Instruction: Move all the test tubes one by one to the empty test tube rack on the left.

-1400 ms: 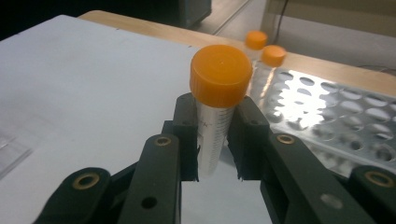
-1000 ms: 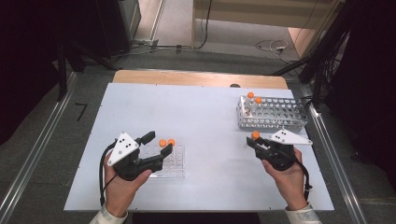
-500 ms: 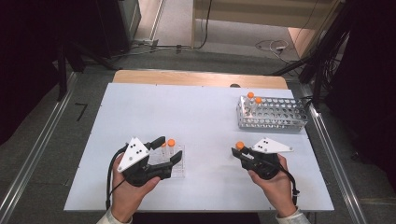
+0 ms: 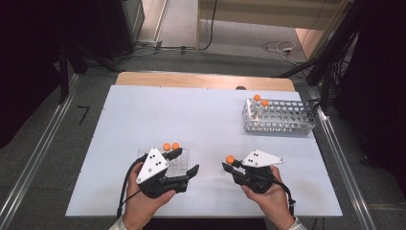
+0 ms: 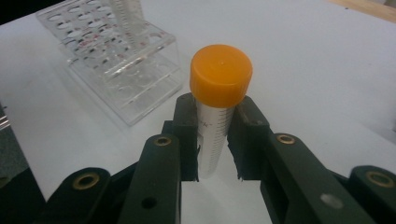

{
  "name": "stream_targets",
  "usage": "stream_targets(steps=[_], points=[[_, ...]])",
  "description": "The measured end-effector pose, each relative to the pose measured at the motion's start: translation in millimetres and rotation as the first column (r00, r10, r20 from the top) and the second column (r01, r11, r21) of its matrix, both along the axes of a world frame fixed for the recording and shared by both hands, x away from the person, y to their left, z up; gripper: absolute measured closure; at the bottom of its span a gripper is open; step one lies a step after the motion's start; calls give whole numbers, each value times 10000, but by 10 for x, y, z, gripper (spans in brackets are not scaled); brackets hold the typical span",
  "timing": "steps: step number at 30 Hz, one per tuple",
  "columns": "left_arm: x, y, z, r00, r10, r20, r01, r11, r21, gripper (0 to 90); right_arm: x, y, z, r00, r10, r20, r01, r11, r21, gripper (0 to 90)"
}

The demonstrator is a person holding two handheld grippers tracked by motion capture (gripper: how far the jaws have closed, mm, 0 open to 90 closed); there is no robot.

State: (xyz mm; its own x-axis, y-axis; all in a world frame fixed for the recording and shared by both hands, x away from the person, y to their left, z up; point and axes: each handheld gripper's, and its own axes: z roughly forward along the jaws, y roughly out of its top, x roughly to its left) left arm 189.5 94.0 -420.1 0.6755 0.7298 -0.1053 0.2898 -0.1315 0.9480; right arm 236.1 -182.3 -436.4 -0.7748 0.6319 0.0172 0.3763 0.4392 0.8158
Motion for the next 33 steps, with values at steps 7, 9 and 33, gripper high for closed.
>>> stream_targets(steps=[7, 9, 33], points=[[-11, -190, -15, 9983, -565, -107, 565, 9984, -4, 338, -80, 153, -26, 9982, 607, -37, -607, 9980, -178, 720], [1, -259, -21, 9968, -781, -169, 781, 9969, -12, 372, -100, 194, -36, 9971, 755, -34, -756, 9969, -215, 720], [79, -481, -144, 9881, -1454, -496, 1469, 9888, 276, 680, -204, 335, -44, 9919, 1268, -29, -1268, 9918, -145, 720]])
